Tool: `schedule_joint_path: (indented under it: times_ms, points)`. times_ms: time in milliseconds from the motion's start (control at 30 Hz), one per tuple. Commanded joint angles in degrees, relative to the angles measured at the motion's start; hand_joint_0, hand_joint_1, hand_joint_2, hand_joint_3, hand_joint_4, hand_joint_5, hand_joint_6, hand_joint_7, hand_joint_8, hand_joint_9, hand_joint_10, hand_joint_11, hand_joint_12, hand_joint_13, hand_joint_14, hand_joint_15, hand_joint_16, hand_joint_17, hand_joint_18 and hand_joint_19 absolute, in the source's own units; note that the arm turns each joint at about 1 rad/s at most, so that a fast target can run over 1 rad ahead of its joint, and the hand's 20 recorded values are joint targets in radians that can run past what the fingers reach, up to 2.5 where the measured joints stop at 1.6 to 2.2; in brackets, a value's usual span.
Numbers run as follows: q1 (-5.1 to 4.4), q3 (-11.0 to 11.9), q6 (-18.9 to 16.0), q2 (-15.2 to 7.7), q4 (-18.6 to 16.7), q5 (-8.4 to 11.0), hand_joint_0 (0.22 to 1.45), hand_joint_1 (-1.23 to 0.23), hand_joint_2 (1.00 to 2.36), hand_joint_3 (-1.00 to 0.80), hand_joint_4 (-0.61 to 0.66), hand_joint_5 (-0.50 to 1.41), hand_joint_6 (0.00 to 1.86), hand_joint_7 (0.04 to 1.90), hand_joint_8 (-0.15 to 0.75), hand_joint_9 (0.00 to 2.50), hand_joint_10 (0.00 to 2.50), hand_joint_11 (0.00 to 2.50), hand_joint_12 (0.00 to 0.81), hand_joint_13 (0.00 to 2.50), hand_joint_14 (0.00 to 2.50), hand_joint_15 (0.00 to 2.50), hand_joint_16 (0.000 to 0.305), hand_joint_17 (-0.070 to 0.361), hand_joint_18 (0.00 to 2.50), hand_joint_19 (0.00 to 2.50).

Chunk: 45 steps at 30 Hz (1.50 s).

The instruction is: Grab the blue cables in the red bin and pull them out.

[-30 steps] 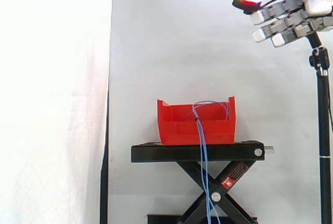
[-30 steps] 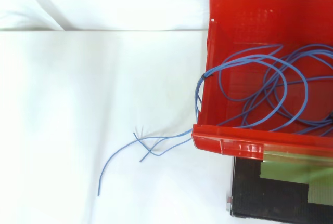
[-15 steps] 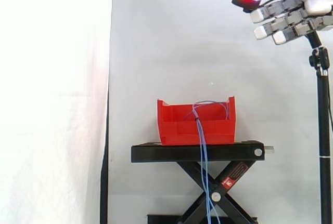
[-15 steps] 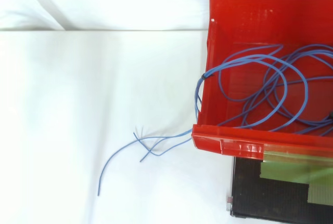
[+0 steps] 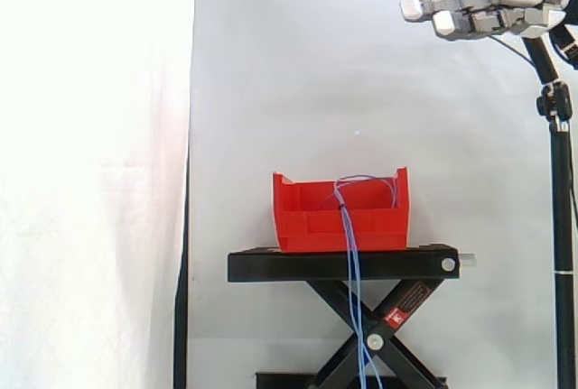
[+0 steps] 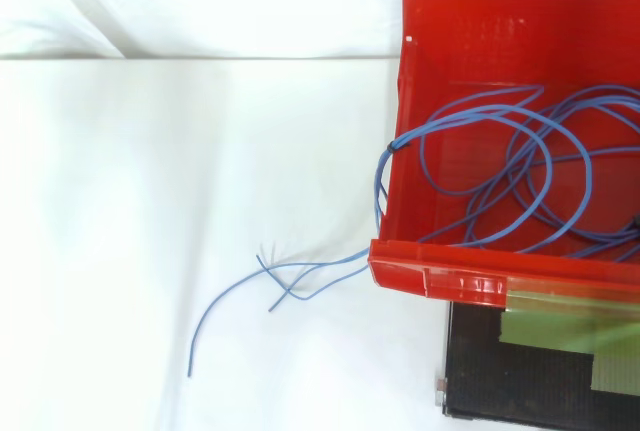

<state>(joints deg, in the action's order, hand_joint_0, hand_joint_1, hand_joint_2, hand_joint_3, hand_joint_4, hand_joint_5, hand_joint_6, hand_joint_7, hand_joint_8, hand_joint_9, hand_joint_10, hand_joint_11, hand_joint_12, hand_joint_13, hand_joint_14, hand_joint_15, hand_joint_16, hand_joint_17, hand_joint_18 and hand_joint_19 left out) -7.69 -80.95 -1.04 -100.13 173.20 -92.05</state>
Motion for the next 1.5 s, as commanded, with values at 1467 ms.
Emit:
schedule_joint_path:
  times_ms: [1467]
  points:
    - [-0.57, 3.0, 5.5, -14.4, -8.8, 0.03, 0.74, -0.78, 1.0, -1.0, 0.15, 0.4, 0.01, 0.23, 0.234, 0.37, 0.01, 0.16, 0.336, 0.24, 0.01, 0.2, 0.051, 0.115, 0.24, 0.48]
